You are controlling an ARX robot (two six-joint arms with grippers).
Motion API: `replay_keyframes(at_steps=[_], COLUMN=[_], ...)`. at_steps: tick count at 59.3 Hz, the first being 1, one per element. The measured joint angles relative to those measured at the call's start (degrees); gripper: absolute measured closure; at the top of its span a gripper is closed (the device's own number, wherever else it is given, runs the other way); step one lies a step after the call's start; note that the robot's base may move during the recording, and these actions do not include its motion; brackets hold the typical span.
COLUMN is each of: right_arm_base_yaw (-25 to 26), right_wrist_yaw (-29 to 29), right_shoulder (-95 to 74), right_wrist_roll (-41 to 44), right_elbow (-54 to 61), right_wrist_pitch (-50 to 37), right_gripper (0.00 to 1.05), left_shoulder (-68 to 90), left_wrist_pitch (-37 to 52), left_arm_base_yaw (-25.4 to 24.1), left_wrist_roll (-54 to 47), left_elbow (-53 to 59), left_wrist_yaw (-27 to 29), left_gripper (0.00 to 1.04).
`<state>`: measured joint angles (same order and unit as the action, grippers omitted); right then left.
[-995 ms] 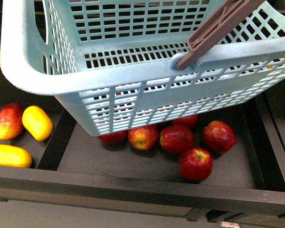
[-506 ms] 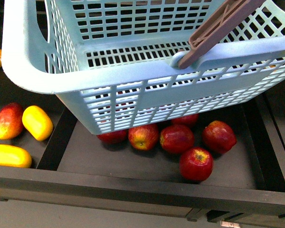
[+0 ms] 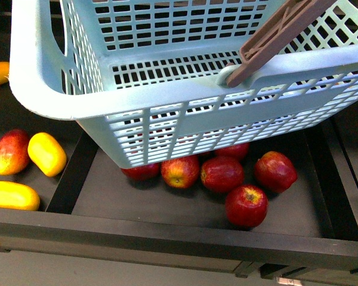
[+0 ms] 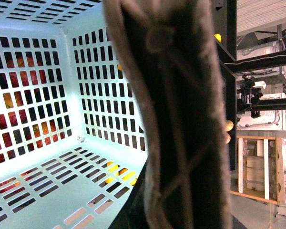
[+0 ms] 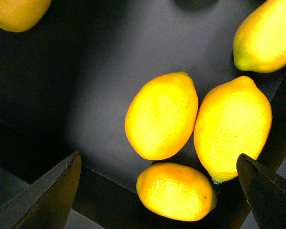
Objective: Pick lemon and mango into basket
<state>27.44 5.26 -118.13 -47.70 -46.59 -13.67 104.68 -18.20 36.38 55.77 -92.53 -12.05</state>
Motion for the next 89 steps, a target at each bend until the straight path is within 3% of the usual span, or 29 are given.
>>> replay_keyframes(at_steps=[20, 89], right_arm_base_yaw=[-1.5, -2.1], right_wrist_yaw=[1.3, 1.4], right_shoulder=[-6.5, -20.9], right_wrist_roll=[-3.8, -3.9], right_elbow=[-5.0, -18.4], right_wrist_pitch=[1.2, 3.9], right_gripper=[0.09, 0.09], left_shoulder=[0.0, 0.0], left_wrist_pitch=[0.0, 0.0], left_arm_base_yaw=[0.0, 0.0], left_wrist_roll=[0.0, 0.0], left_elbow=[0.0, 0.0], left_wrist_yaw=[0.0, 0.0], left_gripper=[1.00, 1.00])
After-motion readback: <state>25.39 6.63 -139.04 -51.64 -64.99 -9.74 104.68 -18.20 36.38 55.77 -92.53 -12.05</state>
